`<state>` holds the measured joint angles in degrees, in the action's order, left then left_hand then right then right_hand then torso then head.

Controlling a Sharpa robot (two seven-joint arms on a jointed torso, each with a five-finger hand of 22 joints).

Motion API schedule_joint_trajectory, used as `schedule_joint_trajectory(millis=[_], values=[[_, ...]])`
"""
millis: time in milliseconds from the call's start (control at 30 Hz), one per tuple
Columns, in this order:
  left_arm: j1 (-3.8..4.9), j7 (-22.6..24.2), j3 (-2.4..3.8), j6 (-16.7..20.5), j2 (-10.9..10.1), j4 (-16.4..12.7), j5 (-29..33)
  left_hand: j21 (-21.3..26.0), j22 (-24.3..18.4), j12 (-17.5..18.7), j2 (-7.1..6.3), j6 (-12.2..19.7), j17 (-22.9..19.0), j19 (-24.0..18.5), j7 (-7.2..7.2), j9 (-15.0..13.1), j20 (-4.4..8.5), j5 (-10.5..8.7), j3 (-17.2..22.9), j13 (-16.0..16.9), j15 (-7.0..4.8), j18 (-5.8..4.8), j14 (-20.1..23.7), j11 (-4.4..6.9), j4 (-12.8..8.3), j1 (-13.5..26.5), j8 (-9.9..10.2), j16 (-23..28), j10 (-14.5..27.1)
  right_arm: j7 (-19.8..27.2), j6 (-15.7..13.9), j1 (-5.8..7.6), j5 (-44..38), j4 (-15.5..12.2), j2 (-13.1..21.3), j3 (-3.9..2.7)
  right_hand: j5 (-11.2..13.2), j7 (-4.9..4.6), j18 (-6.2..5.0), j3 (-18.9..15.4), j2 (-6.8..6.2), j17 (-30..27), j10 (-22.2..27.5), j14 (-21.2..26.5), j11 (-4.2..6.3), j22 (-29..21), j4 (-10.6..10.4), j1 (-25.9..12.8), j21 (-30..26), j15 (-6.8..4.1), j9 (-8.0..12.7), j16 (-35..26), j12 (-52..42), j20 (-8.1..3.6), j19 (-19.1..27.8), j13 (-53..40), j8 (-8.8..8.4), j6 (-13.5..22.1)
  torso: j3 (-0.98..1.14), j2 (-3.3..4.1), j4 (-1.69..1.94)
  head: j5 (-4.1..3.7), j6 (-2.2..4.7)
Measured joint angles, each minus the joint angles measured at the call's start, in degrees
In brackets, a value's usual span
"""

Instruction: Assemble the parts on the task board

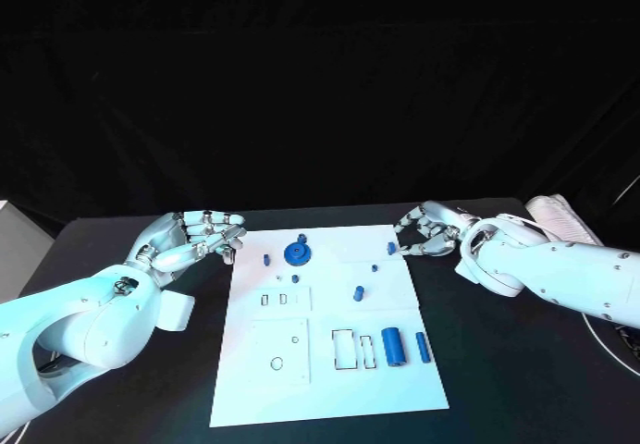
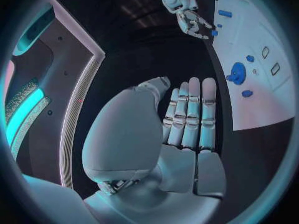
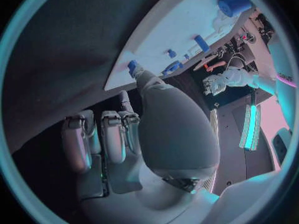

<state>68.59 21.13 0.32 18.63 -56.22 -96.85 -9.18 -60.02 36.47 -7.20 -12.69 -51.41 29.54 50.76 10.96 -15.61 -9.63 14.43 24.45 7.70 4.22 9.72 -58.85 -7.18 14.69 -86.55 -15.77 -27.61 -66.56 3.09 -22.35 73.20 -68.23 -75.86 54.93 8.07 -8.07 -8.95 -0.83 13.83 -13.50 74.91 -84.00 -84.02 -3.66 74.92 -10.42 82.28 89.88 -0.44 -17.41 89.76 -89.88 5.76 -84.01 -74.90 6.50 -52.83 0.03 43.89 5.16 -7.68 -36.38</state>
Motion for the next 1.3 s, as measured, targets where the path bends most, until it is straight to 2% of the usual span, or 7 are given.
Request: schedule_joint_trajectory(millis=[167, 233, 467, 733, 867, 1100, 1300], values=[[0.0, 0.0, 0.0, 0.0, 0.0, 0.1, 0.0, 0.0, 0.0, 0.0, 0.0, 0.0, 0.0, 0.0, 0.0, 0.0, 0.0, 0.0, 0.0, 0.0, 0.0, 0.0, 0.0, 0.0, 0.0, 0.0, 0.0, 0.0, 0.0, 0.1, 0.5, -0.67, 0.0, 1.1, -1.0, 0.01, -0.2, 0.0, 0.0, 0.0, 0.0, 0.0, 0.0, 0.0, -0.42, 0.0, 0.0, 0.0, 0.0, 0.0, 0.0, 0.0, 0.0, 0.0, 0.0, 0.0, 0.0, 0.0, -0.04, -0.01, 0.03, 0.06, -0.21], [0.0, 0.0, 0.0, 0.0, 0.0, 0.1, 0.0, 0.0, 0.0, 0.0, 0.0, 0.0, 0.0, 0.0, 0.0, 0.0, 0.0, 0.0, 0.0, 0.0, 0.0, 0.0, 0.0, 0.0, 0.0, 0.0, 0.0, 0.0, 0.0, 0.1, 0.6, -0.83, 0.0, 1.2, -1.3, 0.01, -0.5, 0.0, 0.0, -0.2, 0.02, 0.0, 0.0, 0.1, -0.42, 0.0, -0.2, 0.0, 0.0, 0.39, 0.0, 0.0, 0.0, 0.0, 0.0, 0.0, 0.0, 0.0, -0.07, -0.01, 0.02, 0.12, -0.27], [0.0, 0.0, 0.0, -0.1, 0.0, 0.2, -0.1, 0.0, 0.0, 0.0, 0.0, 0.0, 0.0, 0.0, 0.0, 0.0, 0.0, 0.0, 0.0, 0.0, 0.0, 0.0, 0.0, 0.0, 0.0, 0.0, 0.0, 0.0, 0.0, 0.1, 0.7, -1.04, 0.1, 1.5, -2.0, -0.01, -0.7, -0.18, 0.0, -0.3, 0.23, 0.0, 0.0, 0.0, -0.42, 0.0, -0.3, 0.2, 0.0, 0.43, 0.0, 0.0, 0.0, 0.0, 0.0, 0.0, 0.0, -0.4, -0.12, -0.08, 0.01, 0.19, -0.55], [0.0, 0.0, -0.01, -0.1, -0.1, 0.2, -0.2, 0.0, 0.0, 0.0, 0.0, 0.0, 0.0, 0.0, 0.0, 0.0, 0.0, 0.0, 0.0, 0.0, 0.0, 0.0, 0.0, 0.0, 0.0, 0.0, 0.0, 0.0, 0.0, 0.2, 1.0, -1.23, 0.3, 1.6, -2.5, -0.01, -0.9, 0.32, 0.0, -0.2, 0.91, 0.0, 0.0, 0.0, -0.42, 0.0, -0.7, 0.1, 0.0, 0.42, -0.3, 0.0, 0.0, 0.0, 0.0, 0.0, 0.36, -2.2, -0.14, -0.1, -0.09, 0.29, -0.71], [0.0, 0.0, -0.01, -0.1, -0.2, 0.2, -0.2, -0.4, 0.1, 0.0, 0.0, 0.2, 0.1, -0.2, -0.21, -0.1, -0.22, 0.0, 0.0, 0.1, 0.0, 0.0, 0.0, 0.0, 0.0, 0.0, 0.0, 0.0, 0.0, 0.2, 1.1, -1.3, 0.4, 1.8, -2.7, 0.0, -0.9, 0.95, 0.0, 0.4, 1.49, 0.0, 0.0, 0.1, -0.42, 0.0, -1.4, 0.3, 0.0, 0.31, -0.5, 0.0, 0.0, 0.0, 0.0, 0.0, 1.14, -3.7, -0.14, -0.13, -0.1, 0.3, -0.74], [0.0, 0.0, -0.01, -0.1, -0.2, 0.2, -0.3, -0.4, 0.1, 0.0, 0.0, 0.2, 0.1, -0.2, -0.21, -0.1, -0.22, 0.0, 0.0, 0.1, 0.0, 0.0, 0.0, 0.0, 0.0, 0.0, 0.0, 0.0, 0.0, 0.2, 1.3, -1.35, 0.4, 2.0, -2.9, 0.0, -0.9, 1.81, -0.01, 1.7, 2.37, 0.0, 0.1, 0.0, 0.35, 0.0, -1.7, 0.5, 0.0, -0.65, -0.6, 0.0, 0.0, -0.44, 0.0, 0.0, 1.92, -5.6, -0.14, -0.15, -0.09, 0.25, -0.77], [0.0, 0.0, 0.0, -0.1, -0.3, 0.2, -0.3, -0.4, 0.1, 0.0, 0.0, 0.2, 0.1, -0.2, -0.21, -0.1, -0.21, 0.0, 0.0, 0.1, 0.0, 0.0, 0.0, 0.0, 0.0, 0.0, 0.0, 0.0, 0.0, 0.1, 1.5, -1.38, 0.4, 2.0, -3.0, 0.01, -0.9, 2.0, -0.01, 2.1, 2.58, 0.0, 0.0, 0.1, 0.62, 0.0, -1.6, 0.7, 0.0, -0.72, -0.6, 0.0, 0.0, -0.84, 0.0, 0.0, 2.34, -6.1, -0.12, -0.15, -0.09, 0.24, -0.84]])
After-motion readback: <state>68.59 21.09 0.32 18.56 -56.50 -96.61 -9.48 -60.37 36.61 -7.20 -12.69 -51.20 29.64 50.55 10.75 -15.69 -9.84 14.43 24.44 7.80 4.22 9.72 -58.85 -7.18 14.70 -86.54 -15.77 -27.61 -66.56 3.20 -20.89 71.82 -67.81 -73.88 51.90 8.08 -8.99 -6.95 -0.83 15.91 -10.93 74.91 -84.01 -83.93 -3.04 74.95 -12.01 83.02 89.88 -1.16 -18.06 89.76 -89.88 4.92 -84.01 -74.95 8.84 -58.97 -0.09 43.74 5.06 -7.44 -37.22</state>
